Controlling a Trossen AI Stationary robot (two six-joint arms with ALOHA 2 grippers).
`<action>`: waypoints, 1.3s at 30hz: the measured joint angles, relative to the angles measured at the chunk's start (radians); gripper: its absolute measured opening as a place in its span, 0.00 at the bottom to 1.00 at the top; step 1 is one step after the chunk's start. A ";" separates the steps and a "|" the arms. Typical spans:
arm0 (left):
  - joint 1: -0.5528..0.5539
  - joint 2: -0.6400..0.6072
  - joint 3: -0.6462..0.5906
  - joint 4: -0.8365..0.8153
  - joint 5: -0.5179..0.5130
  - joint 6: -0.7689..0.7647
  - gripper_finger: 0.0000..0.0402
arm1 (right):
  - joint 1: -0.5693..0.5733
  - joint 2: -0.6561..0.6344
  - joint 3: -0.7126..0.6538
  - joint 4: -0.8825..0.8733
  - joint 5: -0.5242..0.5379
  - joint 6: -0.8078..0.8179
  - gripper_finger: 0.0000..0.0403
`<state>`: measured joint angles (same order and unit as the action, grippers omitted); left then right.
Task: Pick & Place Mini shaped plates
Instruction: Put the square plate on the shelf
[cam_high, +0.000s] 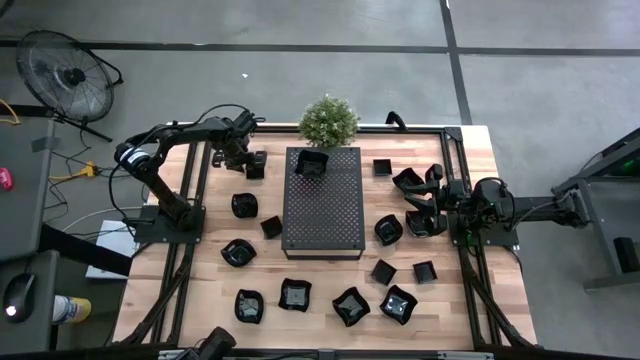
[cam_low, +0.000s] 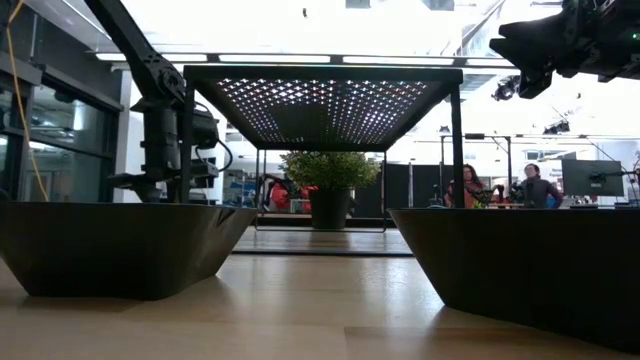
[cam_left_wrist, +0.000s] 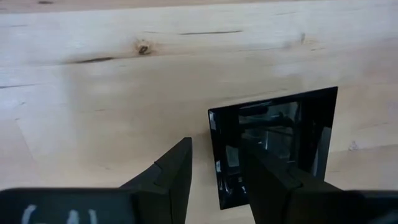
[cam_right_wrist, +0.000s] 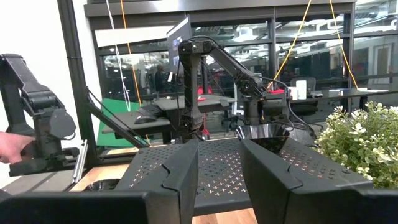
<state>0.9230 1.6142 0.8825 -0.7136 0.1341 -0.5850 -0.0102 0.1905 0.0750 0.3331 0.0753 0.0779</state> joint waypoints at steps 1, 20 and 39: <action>0.000 0.000 0.000 0.000 0.001 0.000 0.31 | 0.000 0.000 0.000 0.000 0.000 0.000 0.28; 0.000 -0.002 0.001 -0.005 0.010 0.002 0.05 | 0.000 0.000 0.000 0.000 0.000 0.000 0.28; 0.000 -0.093 0.002 -0.023 0.008 0.031 0.00 | 0.000 0.000 0.000 0.000 0.000 0.000 0.28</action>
<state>0.9230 1.5216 0.8841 -0.7368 0.1419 -0.5539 -0.0104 0.1905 0.0750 0.3332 0.0753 0.0779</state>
